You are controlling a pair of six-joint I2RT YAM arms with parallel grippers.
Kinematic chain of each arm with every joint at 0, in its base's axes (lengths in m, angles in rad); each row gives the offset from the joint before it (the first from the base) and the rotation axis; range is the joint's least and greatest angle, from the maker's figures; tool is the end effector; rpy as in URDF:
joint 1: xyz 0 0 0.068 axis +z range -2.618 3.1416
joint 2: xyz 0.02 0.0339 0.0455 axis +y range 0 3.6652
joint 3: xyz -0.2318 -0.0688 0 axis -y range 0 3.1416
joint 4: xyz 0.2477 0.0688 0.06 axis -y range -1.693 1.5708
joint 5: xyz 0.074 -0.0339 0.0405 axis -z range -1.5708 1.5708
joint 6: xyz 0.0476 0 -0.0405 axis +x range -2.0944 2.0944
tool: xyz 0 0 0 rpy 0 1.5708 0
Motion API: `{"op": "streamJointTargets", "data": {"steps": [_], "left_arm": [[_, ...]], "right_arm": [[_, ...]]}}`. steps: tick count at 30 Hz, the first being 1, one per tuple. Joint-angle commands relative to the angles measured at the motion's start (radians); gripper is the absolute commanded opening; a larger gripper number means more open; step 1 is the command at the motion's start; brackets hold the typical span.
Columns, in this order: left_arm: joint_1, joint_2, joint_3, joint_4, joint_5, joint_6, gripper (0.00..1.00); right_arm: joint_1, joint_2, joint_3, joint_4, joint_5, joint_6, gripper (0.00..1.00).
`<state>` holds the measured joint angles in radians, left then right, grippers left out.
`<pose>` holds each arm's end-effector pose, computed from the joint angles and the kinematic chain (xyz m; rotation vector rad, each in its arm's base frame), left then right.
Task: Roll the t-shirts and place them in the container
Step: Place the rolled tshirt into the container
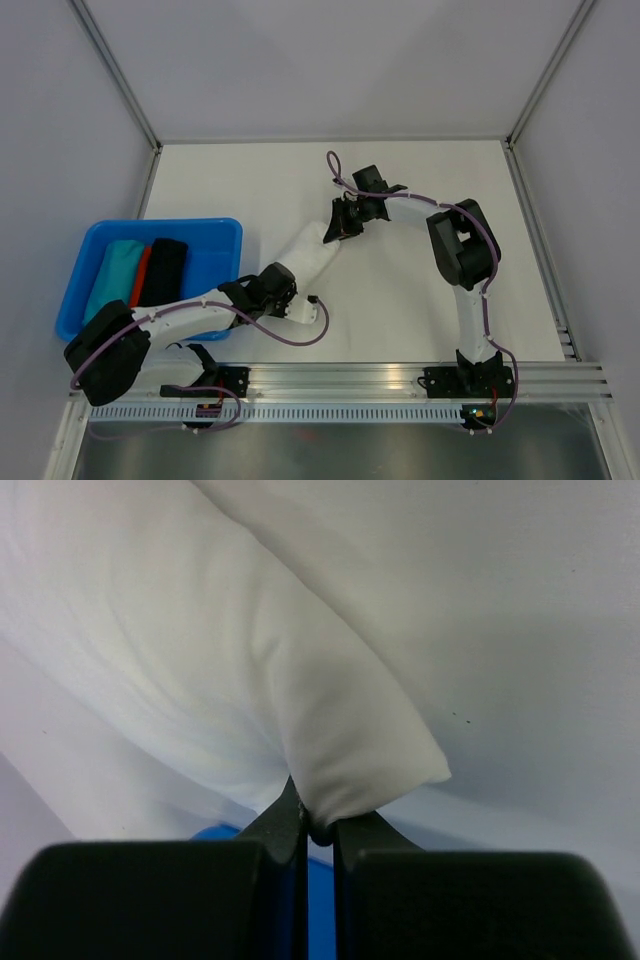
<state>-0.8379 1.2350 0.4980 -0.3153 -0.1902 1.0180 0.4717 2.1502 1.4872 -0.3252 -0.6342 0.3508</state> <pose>0.1587 -0.1628 0.1054 2.0615 1.6270 0.3120 0.3799 0.2255 0.1085 -0.4193 2.6227 1.1119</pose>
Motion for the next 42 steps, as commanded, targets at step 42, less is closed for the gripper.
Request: {"op": "streamJointTargets", "data": {"steps": [42], "left_arm": [[-0.006, -0.765, 0.251, -0.667, -0.468, -0.099, 0.02]], "right_arm": [[0.327, 0.217, 0.781, 0.210, 0.037, 0.304, 0.00]]}}
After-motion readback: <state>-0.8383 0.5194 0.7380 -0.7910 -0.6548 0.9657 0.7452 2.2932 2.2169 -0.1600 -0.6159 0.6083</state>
